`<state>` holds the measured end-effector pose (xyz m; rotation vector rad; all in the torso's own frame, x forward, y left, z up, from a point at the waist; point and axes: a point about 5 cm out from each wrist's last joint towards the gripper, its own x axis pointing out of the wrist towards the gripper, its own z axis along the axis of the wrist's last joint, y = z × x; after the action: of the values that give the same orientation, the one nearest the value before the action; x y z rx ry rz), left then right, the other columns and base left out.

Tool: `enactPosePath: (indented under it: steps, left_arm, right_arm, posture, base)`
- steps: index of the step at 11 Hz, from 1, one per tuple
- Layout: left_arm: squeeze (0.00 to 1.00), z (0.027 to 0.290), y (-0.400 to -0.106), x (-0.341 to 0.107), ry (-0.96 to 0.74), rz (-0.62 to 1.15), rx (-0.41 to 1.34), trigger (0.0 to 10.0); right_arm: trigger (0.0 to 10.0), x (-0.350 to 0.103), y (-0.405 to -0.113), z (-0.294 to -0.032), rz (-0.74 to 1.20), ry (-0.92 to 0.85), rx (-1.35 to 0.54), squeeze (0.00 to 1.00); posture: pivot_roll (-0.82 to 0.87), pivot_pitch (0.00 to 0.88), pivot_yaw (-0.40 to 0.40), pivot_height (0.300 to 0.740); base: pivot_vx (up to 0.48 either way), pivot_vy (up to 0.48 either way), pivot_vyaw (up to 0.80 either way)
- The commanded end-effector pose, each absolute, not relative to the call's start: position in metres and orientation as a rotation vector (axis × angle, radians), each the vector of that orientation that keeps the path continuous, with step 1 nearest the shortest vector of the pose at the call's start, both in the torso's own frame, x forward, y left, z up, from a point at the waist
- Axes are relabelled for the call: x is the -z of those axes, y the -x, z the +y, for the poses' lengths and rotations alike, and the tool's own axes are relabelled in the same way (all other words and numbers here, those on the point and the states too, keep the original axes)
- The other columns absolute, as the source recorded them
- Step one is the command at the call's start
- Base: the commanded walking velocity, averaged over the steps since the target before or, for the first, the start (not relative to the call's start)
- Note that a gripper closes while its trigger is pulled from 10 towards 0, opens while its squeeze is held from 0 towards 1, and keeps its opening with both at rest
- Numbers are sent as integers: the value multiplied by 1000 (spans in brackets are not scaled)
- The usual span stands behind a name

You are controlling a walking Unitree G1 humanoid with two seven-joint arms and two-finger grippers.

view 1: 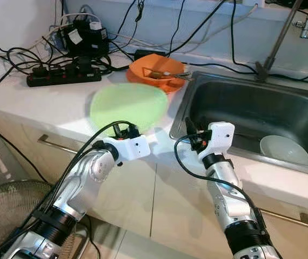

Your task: Kitchen organization

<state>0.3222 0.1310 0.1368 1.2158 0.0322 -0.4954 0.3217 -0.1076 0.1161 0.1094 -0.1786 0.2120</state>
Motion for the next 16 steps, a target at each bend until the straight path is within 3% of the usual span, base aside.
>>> enactPosePath:
  steps: [1,4,5,6,8,9,10,11,12,13,16]
  left_arm:
    - [0,137,-316,-107,-1207,169,545,0]
    - [0,139,-322,-128,-1269,35,422,0]
    - [0,138,-325,-142,-1274,-51,343,8784]
    - [0,137,-326,-150,-1273,-100,305,10000]
    - [0,137,-326,-163,-1275,-173,237,10000]
    - [0,137,-326,-167,-1272,-198,209,10000]
    - [0,136,-326,-174,-1267,-243,181,10000]
    - [0,135,-326,-178,-1270,-267,171,10000]
    - [0,132,-326,-182,-1266,-293,179,10000]
    - [0,127,-326,-183,-1262,-311,193,10000]
    - [0,105,-323,-182,-1250,-365,279,10000]
  right_arm:
    - [10000,-118,-324,-108,-180,-109,-207,0]
    - [10000,-118,-325,-108,-179,-109,-207,0]
    - [10000,-119,-326,-108,-179,-108,-210,0]
    - [10000,-120,-327,-107,-183,-110,-212,0]
    - [10000,-125,-328,-106,-193,-122,-217,0]
    - [10000,-127,-329,-105,-197,-149,-221,443]
    - [10000,-132,-330,-104,-206,-177,-229,1000]
    - [10000,-139,-332,-102,-222,-205,-237,1000]
    - [10000,-154,-336,-99,-239,-282,-245,573]
    - [10000,-172,-339,-95,-262,-374,-278,0]
    - [10000,-210,-341,-87,-286,-544,-355,0]
  posture:
    - [218,1,-24,740]
    - [222,0,-26,740]
    - [226,0,-29,740]
    - [226,2,-29,740]
    - [224,4,-28,740]
    - [224,0,-28,740]
    - [225,0,-28,740]
    - [224,0,-27,740]
    - [222,0,-24,740]
    - [219,0,-21,740]
    - [215,0,-22,740]
  base:
    - [0,0,0]
    - [0,0,0]
    - [0,0,0]
    - [0,0,0]
    - [0,0,0]
    - [0,0,0]
    - [0,0,0]
    - [0,0,0]
    - [0,0,0]
    - [0,0,0]
    - [0,0,0]
